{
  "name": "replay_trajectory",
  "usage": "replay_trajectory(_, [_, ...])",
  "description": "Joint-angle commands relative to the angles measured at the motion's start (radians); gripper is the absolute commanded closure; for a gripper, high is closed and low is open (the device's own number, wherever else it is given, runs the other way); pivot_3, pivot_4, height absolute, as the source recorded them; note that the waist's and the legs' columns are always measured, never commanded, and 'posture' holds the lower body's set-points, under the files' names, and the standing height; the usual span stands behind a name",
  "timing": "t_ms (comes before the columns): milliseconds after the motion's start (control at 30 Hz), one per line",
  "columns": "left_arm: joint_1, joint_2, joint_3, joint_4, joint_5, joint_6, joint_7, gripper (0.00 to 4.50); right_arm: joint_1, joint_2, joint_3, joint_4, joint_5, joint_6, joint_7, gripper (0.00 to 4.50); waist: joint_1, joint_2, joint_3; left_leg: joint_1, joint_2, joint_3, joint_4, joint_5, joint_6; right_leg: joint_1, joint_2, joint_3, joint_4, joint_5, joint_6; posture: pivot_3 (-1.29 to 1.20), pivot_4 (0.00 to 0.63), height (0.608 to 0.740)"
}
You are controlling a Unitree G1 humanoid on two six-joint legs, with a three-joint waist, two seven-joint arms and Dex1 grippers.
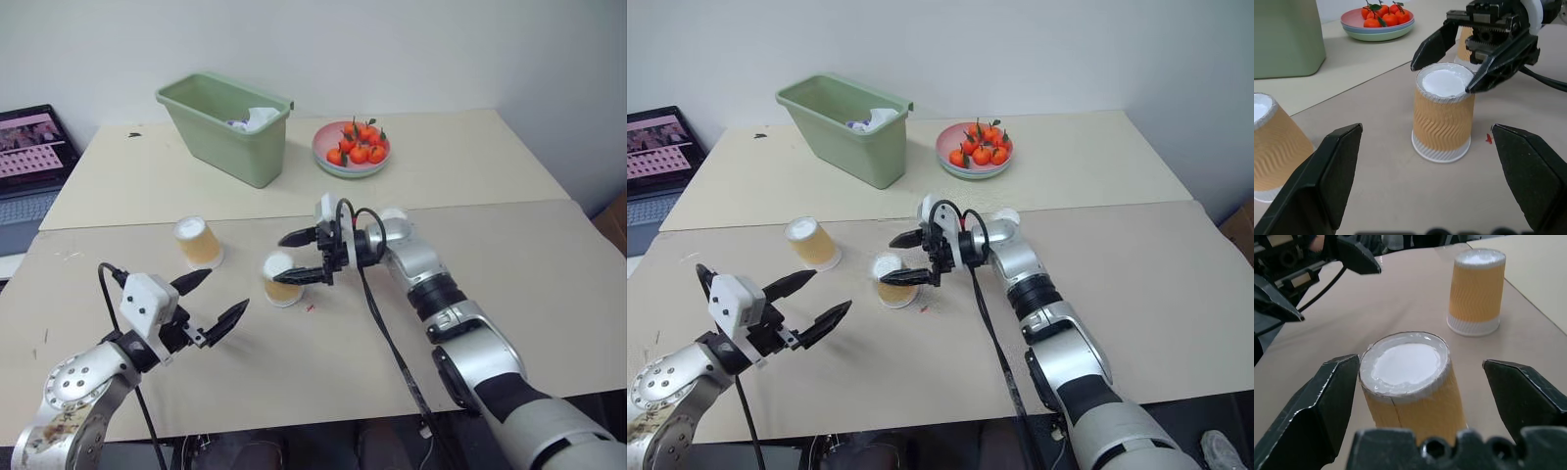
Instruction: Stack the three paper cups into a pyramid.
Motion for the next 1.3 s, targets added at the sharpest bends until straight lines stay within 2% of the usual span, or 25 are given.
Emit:
replay_trajectory(33, [-0.035, 0.016, -0.022, 0.007, -0.006, -0.017, -0.025, 0.0, 0.017, -0.031, -0.047, -0.058, 0.013, 0.02, -0.002, 0.01, 0.0, 0.0, 0.0, 0.0, 0.0, 0.0, 0.0, 0.0, 0.0, 0.0, 0.0, 0.0, 0.0, 0.0, 0.0, 0.0, 0.15, 0.727])
replay_trajectory(233, [-0.104, 0.026, -0.061, 0.05, -0.007, -0.013, -0.051, 0.0, 0.074, -0.142, -0.134, -0.21, 0.09, 0.158, 0.026, 0.01, 0.007, 0.0, 0.0, 0.0, 0.0, 0.0, 0.0, 0.0, 0.0, 0.001, 0.0, 0.0, 0.0, 0.0, 0.0, 0.0, 0.15, 0.727])
replay_trajectory(400, [-0.116, 0.049, -0.042, 0.068, -0.027, -0.005, -0.082, 0.0, 0.159, -0.259, -0.238, -0.358, 0.17, 0.293, -0.001, 0.01, -0.001, 0.0, 0.0, -0.001, 0.0, 0.001, 0.0, 0.0, 0.0, 0.0, 0.0, 0.0, 0.0, 0.0, 0.0, 0.0, 0.15, 0.727])
replay_trajectory(633, [-0.133, 0.094, -0.036, 0.066, -0.054, 0.013, -0.118, 0.0, 0.306, -0.406, -0.352, -0.514, 0.207, 0.372, -0.078, 0.01, 0.005, 0.0, 0.0, 0.0, 0.001, 0.002, 0.001, -0.001, 0.001, 0.001, 0.0, 0.0, -0.001, 0.0, 0.0, 0.0, 0.15, 0.727])
replay_trajectory(833, [-0.221, 0.131, -0.052, 0.036, -0.127, 0.084, -0.133, 0.0, 0.487, -0.566, -0.484, -0.655, 0.276, 0.456, -0.089, 0.01, 0.023, 0.0, 0.0, -0.001, 0.001, 0.003, 0.001, -0.002, 0.003, 0.001, 0.0, 0.0, -0.001, 0.0, 0.0, 0.0, 0.15, 0.727])
replay_trajectory(933, [-0.282, 0.142, -0.085, 0.041, -0.149, 0.111, -0.149, 0.0, 0.523, -0.581, -0.464, -0.599, 0.194, 0.382, -0.153, 0.01, 0.024, 0.0, 0.0, 0.0, 0.001, 0.004, 0.002, -0.002, 0.003, 0.003, 0.0, 0.0, -0.001, 0.0, 0.0, 0.0, 0.15, 0.727])
replay_trajectory(1067, [-0.357, 0.146, -0.129, 0.078, -0.15, 0.118, -0.178, 0.0, 0.511, -0.53, -0.419, -0.549, 0.137, 0.298, -0.209, 0.01, 0.016, 0.0, 0.0, 0.001, 0.003, 0.007, 0.002, -0.002, 0.003, 0.004, 0.0, 0.001, -0.001, 0.0, 0.0, 0.0, 0.15, 0.727])
replay_trajectory(1300, [-0.407, 0.139, -0.18, 0.152, -0.112, 0.082, -0.228, 0.0, 0.383, -0.433, -0.343, -0.421, 0.065, 0.191, -0.276, 0.01, 0.0, 0.0, 0.0, 0.001, 0.002, 0.009, 0.002, -0.002, 0.003, 0.003, 0.0, 0.003, -0.001, 0.001, 0.0, 0.0, 0.15, 0.727])
